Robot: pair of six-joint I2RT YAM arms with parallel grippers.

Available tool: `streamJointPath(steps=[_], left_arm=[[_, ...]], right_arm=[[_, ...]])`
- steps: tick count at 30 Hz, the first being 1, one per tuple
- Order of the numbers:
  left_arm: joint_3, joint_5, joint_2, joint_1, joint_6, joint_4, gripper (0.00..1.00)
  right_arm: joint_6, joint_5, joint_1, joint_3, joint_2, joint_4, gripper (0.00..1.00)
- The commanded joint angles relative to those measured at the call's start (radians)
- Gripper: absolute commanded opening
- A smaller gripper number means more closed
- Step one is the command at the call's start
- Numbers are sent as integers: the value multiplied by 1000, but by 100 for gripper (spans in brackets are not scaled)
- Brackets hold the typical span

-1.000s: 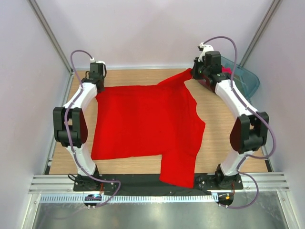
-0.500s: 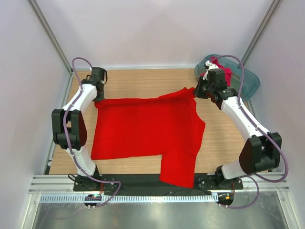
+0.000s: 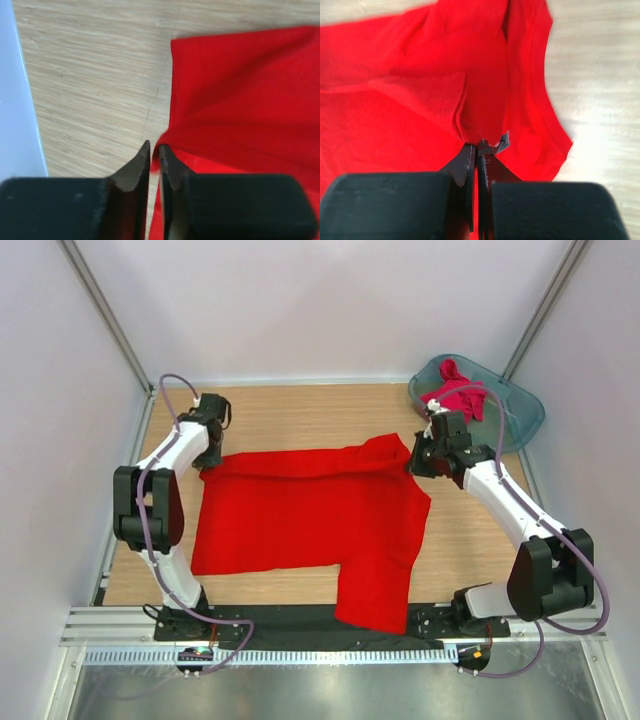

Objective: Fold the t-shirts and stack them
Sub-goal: Fold the tshirt

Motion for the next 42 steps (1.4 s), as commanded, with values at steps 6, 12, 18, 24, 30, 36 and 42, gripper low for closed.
streamJointPath(steps=[6, 12, 18, 24, 30, 36, 42], left_arm=[[-135, -10, -167, 7, -193, -23, 73], [-196, 93, -296, 45, -298, 105, 79], [-132, 305, -219, 163, -315, 175, 59], [-46, 468, -67, 216, -295, 185, 49], [-22, 522, 20, 226, -287, 215, 48], [8, 547, 68, 248, -295, 214, 46], [55, 559, 112, 255, -310, 178, 44]], right_arm=[[35, -116, 7, -144, -149, -101, 35], [24, 29, -2, -113, -96, 28, 65], [28, 31, -29, 95, 186, 50, 60], [93, -49, -81, 263, 418, 93, 45], [96, -81, -82, 447, 587, 125, 47], [111, -98, -82, 577, 702, 94, 47], [113, -103, -82, 573, 734, 114, 38]])
